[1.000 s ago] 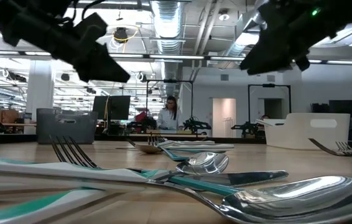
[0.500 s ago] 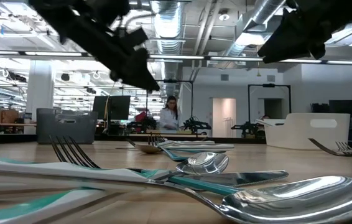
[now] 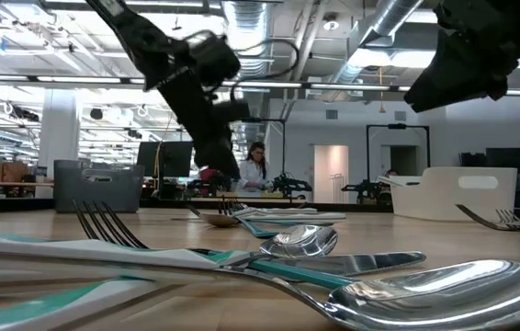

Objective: Sort silverware by color (type)
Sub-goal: Put the blue white knife into the black bin

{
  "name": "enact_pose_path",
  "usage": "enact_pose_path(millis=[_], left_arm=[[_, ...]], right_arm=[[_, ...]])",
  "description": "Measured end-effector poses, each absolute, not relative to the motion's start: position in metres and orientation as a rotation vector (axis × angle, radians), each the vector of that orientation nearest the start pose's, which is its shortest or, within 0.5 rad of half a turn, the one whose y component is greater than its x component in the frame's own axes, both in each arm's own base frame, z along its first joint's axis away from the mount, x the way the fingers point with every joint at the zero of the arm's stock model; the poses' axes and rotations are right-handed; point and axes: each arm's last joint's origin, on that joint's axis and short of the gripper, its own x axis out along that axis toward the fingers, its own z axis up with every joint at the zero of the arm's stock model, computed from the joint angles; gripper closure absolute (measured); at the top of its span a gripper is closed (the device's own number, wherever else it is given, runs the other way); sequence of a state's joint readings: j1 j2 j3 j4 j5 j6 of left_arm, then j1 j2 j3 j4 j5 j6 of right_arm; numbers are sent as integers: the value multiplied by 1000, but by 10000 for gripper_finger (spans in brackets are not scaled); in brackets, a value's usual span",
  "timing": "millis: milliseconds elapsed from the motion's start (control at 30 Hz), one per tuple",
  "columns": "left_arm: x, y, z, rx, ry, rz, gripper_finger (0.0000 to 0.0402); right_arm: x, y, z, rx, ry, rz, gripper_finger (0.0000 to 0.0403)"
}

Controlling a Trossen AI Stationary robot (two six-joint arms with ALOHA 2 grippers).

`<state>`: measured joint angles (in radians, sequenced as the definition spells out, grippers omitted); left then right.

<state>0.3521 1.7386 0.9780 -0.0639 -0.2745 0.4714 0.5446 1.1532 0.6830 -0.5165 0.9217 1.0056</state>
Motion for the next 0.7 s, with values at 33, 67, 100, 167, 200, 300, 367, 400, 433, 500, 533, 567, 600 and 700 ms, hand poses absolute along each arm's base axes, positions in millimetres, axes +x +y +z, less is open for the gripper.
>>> enact_pose_path(millis=[33, 67, 100, 167, 200, 300, 367, 400, 433, 500, 533, 567, 600, 700], left_arm=[[324, 131, 165, 414, 974, 361, 274], [323, 135, 162, 429, 990, 340, 277], [324, 137, 160, 441, 993, 323, 279], [323, 141, 157, 469, 1005, 279, 284], [323, 142, 155, 485, 1005, 260, 287], [320, 146, 153, 515, 1028, 210, 295], [319, 148, 153, 529, 1018, 191, 301], [319, 149, 153, 531, 1017, 185, 303], [319, 150, 153, 531, 1018, 186, 304], [319, 150, 153, 528, 1021, 199, 305], [319, 150, 153, 513, 1020, 214, 306], [319, 148, 153, 496, 1021, 233, 306], [320, 146, 154, 480, 1024, 256, 306], [321, 134, 167, 478, 1050, 342, 306]], right_arm=[[188, 87, 216, 285, 475, -646, 214], [187, 88, 216, 285, 476, -642, 214], [187, 88, 216, 287, 474, -639, 214], [187, 90, 215, 272, 482, -635, 214], [188, 90, 214, 265, 487, -638, 214], [187, 89, 213, 255, 494, -643, 214], [189, 89, 210, 245, 502, -651, 214], [189, 89, 209, 239, 508, -656, 214], [189, 88, 209, 238, 510, -657, 214], [189, 88, 210, 241, 505, -656, 214], [189, 88, 209, 241, 506, -657, 214], [190, 88, 209, 243, 502, -659, 214], [191, 88, 210, 248, 489, -666, 214], [197, 82, 212, 222, 473, -679, 214]])
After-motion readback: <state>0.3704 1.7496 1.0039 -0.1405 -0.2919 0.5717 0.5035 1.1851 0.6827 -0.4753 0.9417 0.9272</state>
